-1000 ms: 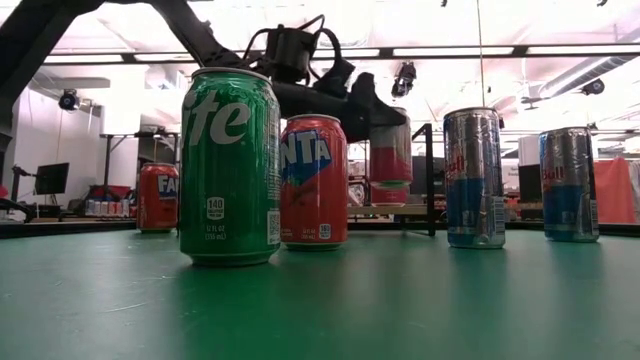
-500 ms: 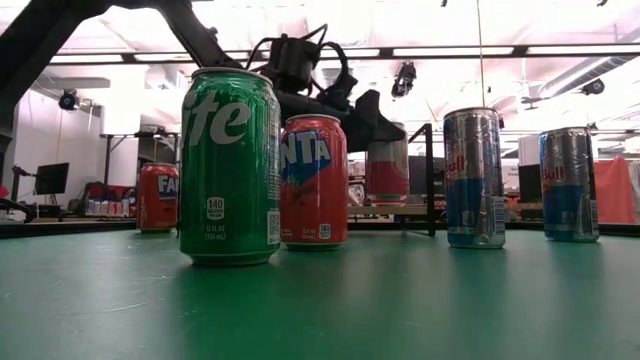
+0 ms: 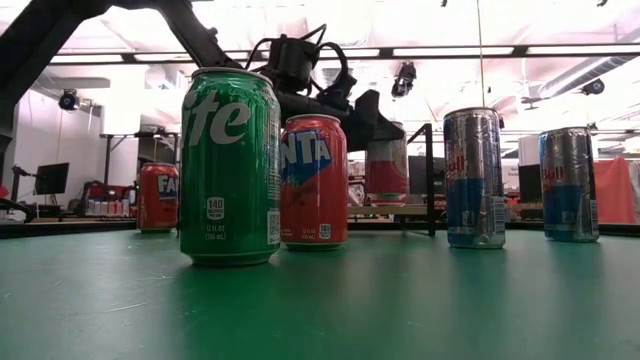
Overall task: Pick and place cans onto a shelf
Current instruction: Put the pink white soda can on the shelf aligned with the other pink white soda can
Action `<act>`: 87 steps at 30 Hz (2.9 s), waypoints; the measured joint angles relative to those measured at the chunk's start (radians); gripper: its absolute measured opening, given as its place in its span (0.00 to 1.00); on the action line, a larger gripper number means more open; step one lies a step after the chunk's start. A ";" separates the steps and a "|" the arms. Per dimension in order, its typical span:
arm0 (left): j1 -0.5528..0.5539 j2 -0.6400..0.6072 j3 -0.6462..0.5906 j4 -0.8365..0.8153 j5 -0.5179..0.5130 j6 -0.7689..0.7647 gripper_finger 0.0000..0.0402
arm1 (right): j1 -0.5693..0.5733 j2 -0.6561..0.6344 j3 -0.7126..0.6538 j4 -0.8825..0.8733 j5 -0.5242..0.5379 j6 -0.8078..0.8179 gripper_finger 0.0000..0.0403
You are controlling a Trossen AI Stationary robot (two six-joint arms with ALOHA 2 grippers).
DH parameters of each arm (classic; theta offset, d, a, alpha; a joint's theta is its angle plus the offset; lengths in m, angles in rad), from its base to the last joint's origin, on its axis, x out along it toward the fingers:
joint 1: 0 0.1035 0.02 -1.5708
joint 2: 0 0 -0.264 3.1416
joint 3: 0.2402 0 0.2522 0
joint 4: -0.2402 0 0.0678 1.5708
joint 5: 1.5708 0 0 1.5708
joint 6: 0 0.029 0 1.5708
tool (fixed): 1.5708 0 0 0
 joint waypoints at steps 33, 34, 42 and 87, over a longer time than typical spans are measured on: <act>0.007 0.051 0.002 0.063 -0.024 -0.019 0.83 | 0.000 0.000 0.000 -0.001 0.000 0.008 0.83; 0.007 0.051 0.002 0.068 -0.024 -0.019 0.84 | 0.000 0.000 0.000 -0.001 0.000 0.008 0.83; 0.008 0.036 0.002 0.071 -0.026 -0.019 0.87 | 0.000 0.000 0.000 -0.001 0.000 0.013 0.83; -0.084 -0.839 -0.542 -0.201 0.061 0.302 0.04 | -0.474 -0.010 0.232 -0.648 -0.994 0.323 0.03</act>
